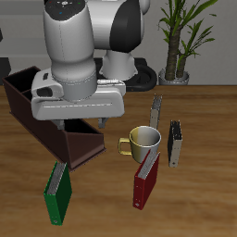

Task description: Place the green book into the right desk caddy's right compartment

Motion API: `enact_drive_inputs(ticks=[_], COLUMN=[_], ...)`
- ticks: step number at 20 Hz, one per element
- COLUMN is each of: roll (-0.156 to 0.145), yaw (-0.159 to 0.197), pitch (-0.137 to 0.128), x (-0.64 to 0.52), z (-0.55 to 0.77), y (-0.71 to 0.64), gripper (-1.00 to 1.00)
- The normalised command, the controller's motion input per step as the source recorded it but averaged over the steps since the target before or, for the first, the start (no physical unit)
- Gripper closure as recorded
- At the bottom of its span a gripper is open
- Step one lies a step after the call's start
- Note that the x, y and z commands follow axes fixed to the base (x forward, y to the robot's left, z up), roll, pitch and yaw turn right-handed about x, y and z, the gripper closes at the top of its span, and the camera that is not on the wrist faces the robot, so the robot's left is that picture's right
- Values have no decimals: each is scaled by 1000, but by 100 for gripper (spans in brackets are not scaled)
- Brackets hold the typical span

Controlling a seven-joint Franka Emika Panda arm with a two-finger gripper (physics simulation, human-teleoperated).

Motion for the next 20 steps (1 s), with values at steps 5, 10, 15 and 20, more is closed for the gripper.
enact_drive_inputs(ticks=[5,10,15,20], roll=[52,9,-11,-10], yaw=[7,0,-12,-26], pitch=[15,-18,-11,-3], x=[142,47,-12,-22], z=[-107,-149,-117,-67], y=[-68,-192,-223,-262], gripper=[-100,-100,-100,-100])
